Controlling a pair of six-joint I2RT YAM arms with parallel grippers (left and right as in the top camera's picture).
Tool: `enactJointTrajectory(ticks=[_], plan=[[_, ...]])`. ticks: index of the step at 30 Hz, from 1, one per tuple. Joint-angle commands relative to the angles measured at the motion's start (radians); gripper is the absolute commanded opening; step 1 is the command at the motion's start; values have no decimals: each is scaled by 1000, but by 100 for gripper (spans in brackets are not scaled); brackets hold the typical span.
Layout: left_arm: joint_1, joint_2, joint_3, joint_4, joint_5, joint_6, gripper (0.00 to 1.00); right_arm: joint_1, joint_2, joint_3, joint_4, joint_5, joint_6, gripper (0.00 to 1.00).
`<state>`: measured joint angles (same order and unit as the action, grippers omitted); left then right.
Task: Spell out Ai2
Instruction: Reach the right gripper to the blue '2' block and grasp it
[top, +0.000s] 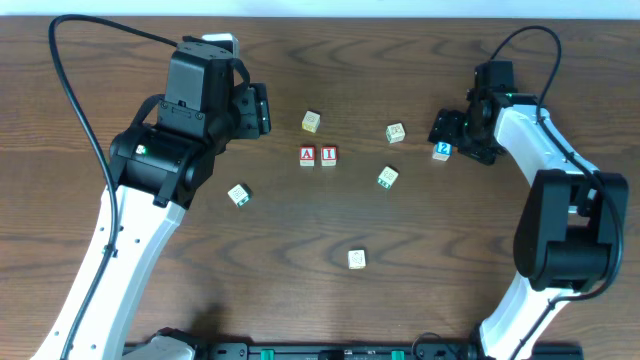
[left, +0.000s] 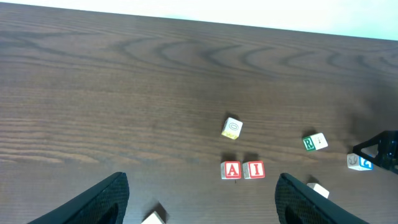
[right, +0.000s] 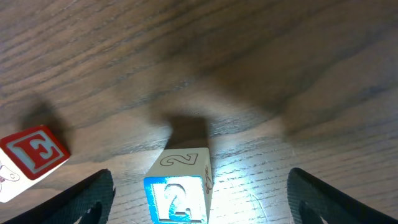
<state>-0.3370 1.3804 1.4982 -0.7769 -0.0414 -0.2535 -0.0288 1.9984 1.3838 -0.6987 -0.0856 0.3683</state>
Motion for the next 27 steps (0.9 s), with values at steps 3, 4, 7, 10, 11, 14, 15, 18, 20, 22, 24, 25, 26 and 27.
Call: enactJointTrajectory(ticks=[3, 4, 7, 10, 11, 14, 15, 18, 20, 22, 24, 25, 26, 27], plan=[[4, 6, 0, 4, -18, 15, 77, 26, 7, 24, 0, 7, -79, 85], [4, 5, 0, 4, -18, 15, 77, 29, 13, 24, -2, 7, -87, 84], [4, 6, 0, 4, -18, 15, 77, 33, 27, 24, -13, 6, -87, 82], [4, 6, 0, 4, -19, 15, 77, 39, 34, 24, -22, 6, -94, 81], [4, 6, 0, 4, -19, 15, 77, 40, 37, 24, -26, 7, -97, 80], [4, 6, 0, 4, -19, 15, 77, 46, 44, 24, -30, 7, -104, 78], [4, 6, 0, 4, -19, 15, 77, 49, 49, 24, -30, 7, -104, 78], [4, 6, 0, 4, -19, 15, 77, 50, 51, 24, -30, 7, -104, 75], [4, 6, 0, 4, -19, 15, 77, 50, 51, 24, -27, 8, -104, 73], [4, 6, 0, 4, -19, 15, 77, 49, 51, 23, -30, 8, -104, 68], [4, 6, 0, 4, -19, 15, 77, 49, 51, 23, -31, 11, -104, 62], [4, 6, 0, 4, -19, 15, 77, 50, 51, 23, -31, 11, -104, 59], [4, 6, 0, 4, -19, 15, 77, 50, 51, 23, -31, 11, -104, 57], [4, 6, 0, 4, -20, 15, 77, 50, 52, 23, -31, 11, -104, 55]])
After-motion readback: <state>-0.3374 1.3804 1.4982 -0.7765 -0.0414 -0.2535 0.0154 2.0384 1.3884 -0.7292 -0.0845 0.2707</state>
